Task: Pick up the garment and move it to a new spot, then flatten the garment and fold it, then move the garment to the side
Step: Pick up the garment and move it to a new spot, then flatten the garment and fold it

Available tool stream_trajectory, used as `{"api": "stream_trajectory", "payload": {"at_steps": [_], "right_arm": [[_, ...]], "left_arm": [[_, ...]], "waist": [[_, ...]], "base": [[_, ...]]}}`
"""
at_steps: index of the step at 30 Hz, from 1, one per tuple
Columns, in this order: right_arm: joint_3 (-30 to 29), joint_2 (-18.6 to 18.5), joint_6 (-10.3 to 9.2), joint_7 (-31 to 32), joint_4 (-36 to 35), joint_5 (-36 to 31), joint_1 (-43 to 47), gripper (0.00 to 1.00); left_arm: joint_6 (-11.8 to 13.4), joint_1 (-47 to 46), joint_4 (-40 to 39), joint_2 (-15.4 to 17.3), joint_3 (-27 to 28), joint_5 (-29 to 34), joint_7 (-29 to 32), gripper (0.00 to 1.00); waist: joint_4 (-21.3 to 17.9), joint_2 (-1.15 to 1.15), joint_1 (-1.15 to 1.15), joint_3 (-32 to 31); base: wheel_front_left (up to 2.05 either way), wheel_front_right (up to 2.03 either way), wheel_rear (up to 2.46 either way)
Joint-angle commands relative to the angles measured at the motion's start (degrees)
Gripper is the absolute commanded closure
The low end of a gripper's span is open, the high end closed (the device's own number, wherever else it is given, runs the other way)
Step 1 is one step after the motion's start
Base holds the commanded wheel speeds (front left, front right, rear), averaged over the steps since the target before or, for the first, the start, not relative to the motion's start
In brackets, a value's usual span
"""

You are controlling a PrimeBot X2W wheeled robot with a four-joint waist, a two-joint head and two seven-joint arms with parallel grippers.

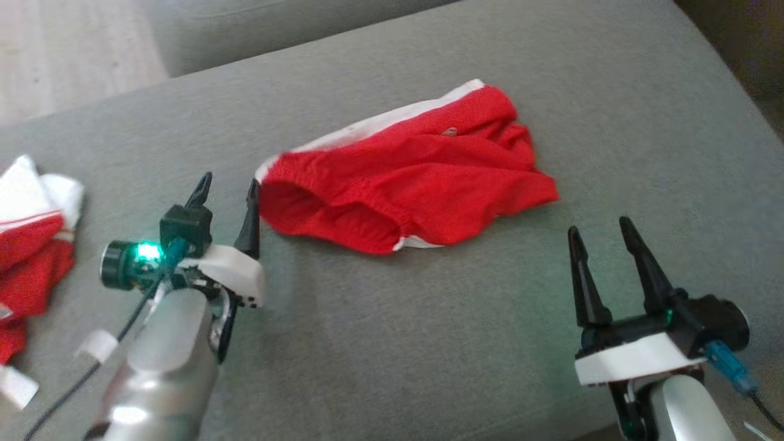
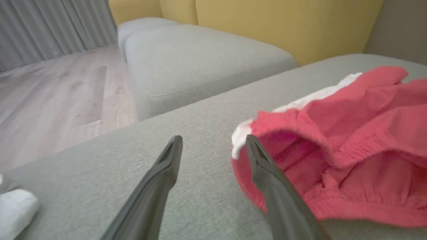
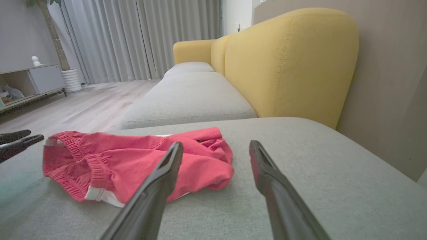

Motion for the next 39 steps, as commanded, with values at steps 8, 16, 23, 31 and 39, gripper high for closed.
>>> {"api": "stream_trajectory", "payload": {"at_steps": [8,16,23,31,39], "right_arm": [[-1.31,-0.08,-0.04,-0.15,0.15,2.94,2.55,0.0],[-1.76,-0.08,-0.04,-0.15,-1.8,4.04,6.16,0.0],[-2.99,-0.08,-0.04,-0.15,-4.62,1.35,10.09,0.0],[-2.66,-0.08,-0.04,-0.15,-5.75,-0.1,11.94,0.0],[-3.0,-0.08,-0.04,-0.15,-5.65,-0.27,12.25,0.0]], "left_arm": [[4.36,19.81,-29.58,-1.96,7.03,3.45,-0.7,0.0],[4.88,36.45,-51.65,-5.22,11.18,6.42,-0.71,0.0],[6.92,44.24,-56.68,-5.63,10.86,9.86,-0.72,0.0],[8.15,46.3,-56.4,-5.65,10.46,10.0,-0.72,0.0],[9.12,46.43,-56.75,-5.66,10.07,10.34,-0.72,0.0]], "waist": [[10.32,0.0,0.0,-4.88],[15.61,0.0,0.0,-8.77],[17.05,0.0,0.0,-11.26],[16.92,0.0,0.0,-12.15],[17.2,0.0,0.0,-12.4]], "base": [[0.0,0.0,0.0],[0.0,0.0,0.0],[0.0,0.0,0.0],[0.0,0.0,0.0],[0.0,0.0,0.0]]}}
